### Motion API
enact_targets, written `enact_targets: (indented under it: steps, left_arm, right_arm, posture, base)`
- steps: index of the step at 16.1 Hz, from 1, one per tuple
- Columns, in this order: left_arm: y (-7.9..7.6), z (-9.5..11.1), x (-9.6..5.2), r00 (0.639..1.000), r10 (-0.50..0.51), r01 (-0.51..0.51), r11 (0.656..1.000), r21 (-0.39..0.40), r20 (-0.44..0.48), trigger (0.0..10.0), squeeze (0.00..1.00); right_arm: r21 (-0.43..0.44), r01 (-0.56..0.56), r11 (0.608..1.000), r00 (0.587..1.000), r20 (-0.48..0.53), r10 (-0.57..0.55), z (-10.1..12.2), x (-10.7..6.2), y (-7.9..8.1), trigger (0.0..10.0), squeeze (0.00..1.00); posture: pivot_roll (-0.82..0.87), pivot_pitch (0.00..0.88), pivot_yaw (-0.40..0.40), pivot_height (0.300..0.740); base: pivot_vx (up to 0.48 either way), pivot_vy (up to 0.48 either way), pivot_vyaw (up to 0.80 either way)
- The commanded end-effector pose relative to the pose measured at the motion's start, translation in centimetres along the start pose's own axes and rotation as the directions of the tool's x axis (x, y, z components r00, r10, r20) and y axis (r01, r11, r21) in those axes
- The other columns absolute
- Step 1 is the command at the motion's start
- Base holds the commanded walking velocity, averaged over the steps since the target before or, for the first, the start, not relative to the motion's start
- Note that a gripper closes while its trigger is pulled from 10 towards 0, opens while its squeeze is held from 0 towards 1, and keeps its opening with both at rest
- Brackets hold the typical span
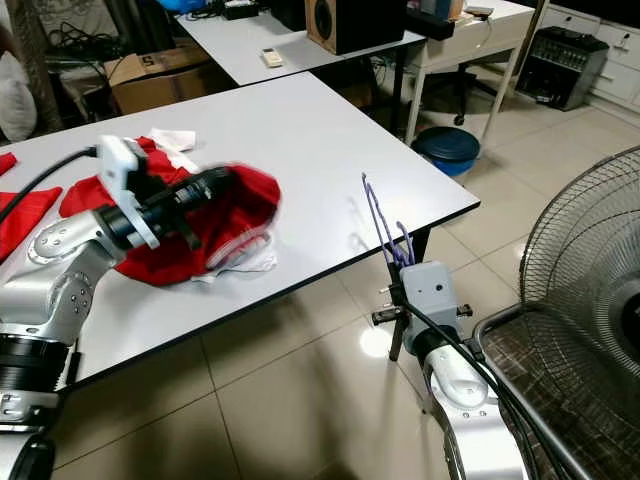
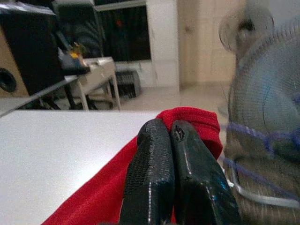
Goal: Hang hanger
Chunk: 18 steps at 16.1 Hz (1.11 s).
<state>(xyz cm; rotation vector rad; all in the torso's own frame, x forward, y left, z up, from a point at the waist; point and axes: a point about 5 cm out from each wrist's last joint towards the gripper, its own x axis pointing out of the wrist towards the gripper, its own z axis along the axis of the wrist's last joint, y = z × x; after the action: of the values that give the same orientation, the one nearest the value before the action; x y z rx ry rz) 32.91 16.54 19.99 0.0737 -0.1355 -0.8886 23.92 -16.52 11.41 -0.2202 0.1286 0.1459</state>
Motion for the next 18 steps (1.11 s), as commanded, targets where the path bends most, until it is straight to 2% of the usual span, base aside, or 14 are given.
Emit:
enact_targets:
  steps: [1, 2, 3, 4, 5, 6, 7, 9, 10, 11, 12, 16, 18]
  left_arm:
    - [0.0, 0.5, 0.3, 0.999, -0.021, 0.023, 0.999, 0.048, -0.031, 0.0, 0.0]
    - [-0.4, -1.4, 1.1, 0.989, 0.003, 0.016, 0.992, 0.125, -0.151, 0.0, 0.0]
    - [-0.4, -1.9, 1.4, 0.985, 0.022, 0.002, 0.99, 0.139, -0.173, 0.0, 0.0]
    - [-0.2, -3.4, 2.5, 0.957, 0.127, -0.062, 0.968, 0.242, -0.262, 3.6, 0.0]
    - [0.2, -4.6, 3.0, 0.926, 0.204, -0.105, 0.948, 0.302, -0.317, 10.0, 0.0]
    - [0.3, -5.1, 3.1, 0.915, 0.225, -0.117, 0.943, 0.312, -0.336, 10.0, 1.0]
    - [0.6, -5.6, 3.1, 0.901, 0.246, -0.135, 0.942, 0.308, -0.356, 10.0, 1.0]
    - [0.8, -5.5, 3.1, 0.897, 0.263, -0.161, 0.943, 0.293, -0.354, 10.0, 1.0]
    - [0.7, -5.6, 2.9, 0.902, 0.231, -0.13, 0.951, 0.28, -0.366, 10.0, 1.0]
    - [0.1, -6.3, 2.3, 0.902, 0.141, -0.05, 0.973, 0.224, -0.409, 10.0, 1.0]
    - [-0.2, -6.5, 1.9, 0.9, 0.105, -0.018, 0.979, 0.204, -0.424, 10.0, 1.0]
    - [-0.8, -6.6, 0.1, 0.896, 0.064, -0.003, 0.99, 0.139, -0.44, 10.0, 1.0]
    - [-1.5, -7.5, -0.8, 0.879, 0.053, 0.011, 0.991, 0.131, -0.475, 10.0, 1.0]
  right_arm:
    - [0.002, 0.0, 1.0, 1.0, 0.009, 0.0, 0.1, 0.3, 0.1, 10.0, 0.0]
    - [0.0, 0.003, 1.0, 1.0, 0.011, -0.003, 0.1, 0.3, 0.0, 10.0, 0.0]
    - [0.0, 0.004, 1.0, 1.0, 0.011, -0.004, 0.1, 0.3, 0.0, 10.0, 0.0]
    - [-0.002, 0.004, 1.0, 1.0, 0.012, -0.004, 0.1, 0.5, 0.0, 10.0, 0.0]
    - [-0.001, 0.003, 1.0, 1.0, 0.016, -0.003, 0.2, 0.6, 0.1, 10.0, 0.0]
    - [-0.002, 0.002, 1.0, 1.0, 0.019, -0.002, 0.3, 0.7, 0.2, 10.0, 0.0]
    - [-0.003, -0.003, 1.0, 1.0, 0.02, 0.003, 0.3, 0.7, 0.4, 10.0, 0.0]
    - [-0.005, 0.004, 1.0, 1.0, 0.02, -0.003, 0.1, 0.3, 0.4, 10.0, 0.0]
    - [-0.002, 0.018, 1.0, 1.0, 0.016, -0.018, -0.1, 0.1, 0.2, 10.0, 0.0]
    - [0.007, 0.034, 0.999, 0.999, 0.011, -0.034, -0.4, -0.1, 0.2, 10.0, 0.0]
    - [0.009, 0.037, 0.999, 0.999, 0.01, -0.037, -0.5, -0.1, 0.2, 10.0, 0.0]
    - [0.012, 0.03, 0.999, 0.999, 0.012, -0.03, -0.4, 0.2, 0.5, 10.0, 0.0]
    - [0.011, 0.029, 1.0, 1.0, 0.01, -0.029, -0.5, 0.2, 0.4, 10.0, 0.0]
  posture:
    - [-0.23, 0.0, 0.114, 0.74]
    - [-0.23, 0.0, 0.116, 0.74]
    - [-0.23, 0.0, 0.116, 0.74]
    - [-0.23, 0.0, 0.117, 0.74]
    - [-0.23, 0.0, 0.12, 0.74]
    - [-0.23, 0.0, 0.121, 0.74]
    - [-0.24, 0.0, 0.132, 0.74]
    - [-0.25, 0.0, 0.151, 0.74]
    - [-0.25, 0.0, 0.159, 0.74]
    - [-0.24, 0.0, 0.171, 0.74]
    - [-0.24, 0.0, 0.172, 0.74]
    - [-0.22, 0.0, 0.164, 0.74]
    - [-0.21, 0.0, 0.156, 0.74]
  base:
    - [0.0, 0.0, 0.0]
    - [0.0, 0.0, 0.0]
    - [0.0, 0.0, 0.0]
    - [0.0, 0.0, 0.0]
    - [0.0, 0.0, 0.0]
    - [0.0, 0.0, 0.0]
    - [0.0, 0.0, 0.0]
    - [0.0, 0.0, 0.0]
    - [0.0, 0.0, 0.0]
    - [0.0, 0.0, 0.0]
    - [0.0, 0.0, 0.0]
    - [0.0, 0.0, 0.0]
    - [0.0, 0.0, 0.0]
